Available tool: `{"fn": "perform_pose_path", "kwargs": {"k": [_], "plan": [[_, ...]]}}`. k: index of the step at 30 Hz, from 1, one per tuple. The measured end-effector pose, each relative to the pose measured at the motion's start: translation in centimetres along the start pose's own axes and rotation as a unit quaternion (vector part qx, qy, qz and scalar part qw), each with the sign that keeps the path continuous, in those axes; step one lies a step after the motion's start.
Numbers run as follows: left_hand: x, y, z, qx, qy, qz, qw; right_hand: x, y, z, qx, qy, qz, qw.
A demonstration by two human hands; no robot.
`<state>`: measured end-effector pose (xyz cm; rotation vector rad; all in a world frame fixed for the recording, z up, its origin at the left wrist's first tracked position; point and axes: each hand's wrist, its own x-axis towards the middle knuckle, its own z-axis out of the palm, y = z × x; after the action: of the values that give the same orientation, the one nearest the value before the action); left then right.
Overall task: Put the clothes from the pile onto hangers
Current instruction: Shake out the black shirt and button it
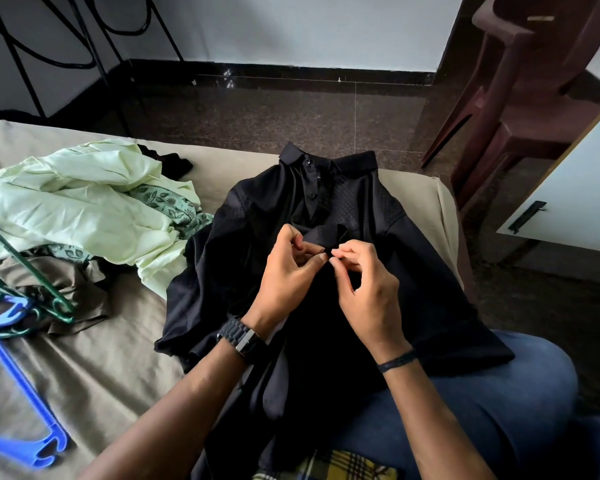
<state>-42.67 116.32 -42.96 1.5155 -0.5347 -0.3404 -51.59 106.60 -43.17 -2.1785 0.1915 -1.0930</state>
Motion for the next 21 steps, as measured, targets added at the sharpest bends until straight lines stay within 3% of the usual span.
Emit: {"fn": "perform_pose_path", "kwargs": {"k": [7, 9, 11, 13, 14, 15, 19, 21], "plan": [[0.0, -0.3, -0.6, -0.132, -0.032, -0.034, 0.99, 0.5, 0.1, -0.2, 0.029, -0.025, 0.037, 0.999], [0.1, -0.2, -0.7, -0.163, -0.042, -0.051, 0.985, 0.7, -0.2, -0.1, 0.081, -0.018, 0.103, 0.991], [0.3, -0.1, -0.5, -0.213, -0.043, -0.089, 0.972, 1.2, -0.6, 0.1, 0.205, -0.003, 0.241, 0.949], [0.5, -0.1, -0.3, -0.27, -0.041, -0.151, 0.95, 1.5, -0.3, 0.2, 0.344, -0.002, 0.377, 0.86], [0.5, -0.3, -0.2, -0.287, -0.037, -0.178, 0.941, 1.4, 0.1, 0.2, 0.378, -0.015, 0.413, 0.828], [0.6, -0.6, 0.0, -0.289, -0.03, -0.2, 0.936, 1.3, 0.5, 0.1, 0.376, -0.032, 0.427, 0.822], [1.0, -1.6, 0.6, -0.246, -0.017, -0.242, 0.938, 0.6, 0.8, -0.4, 0.192, -0.007, 0.379, 0.905], [1.5, -1.7, 1.0, -0.22, -0.033, -0.25, 0.942, 0.5, 0.0, -0.6, 0.137, 0.018, 0.358, 0.923]]}}
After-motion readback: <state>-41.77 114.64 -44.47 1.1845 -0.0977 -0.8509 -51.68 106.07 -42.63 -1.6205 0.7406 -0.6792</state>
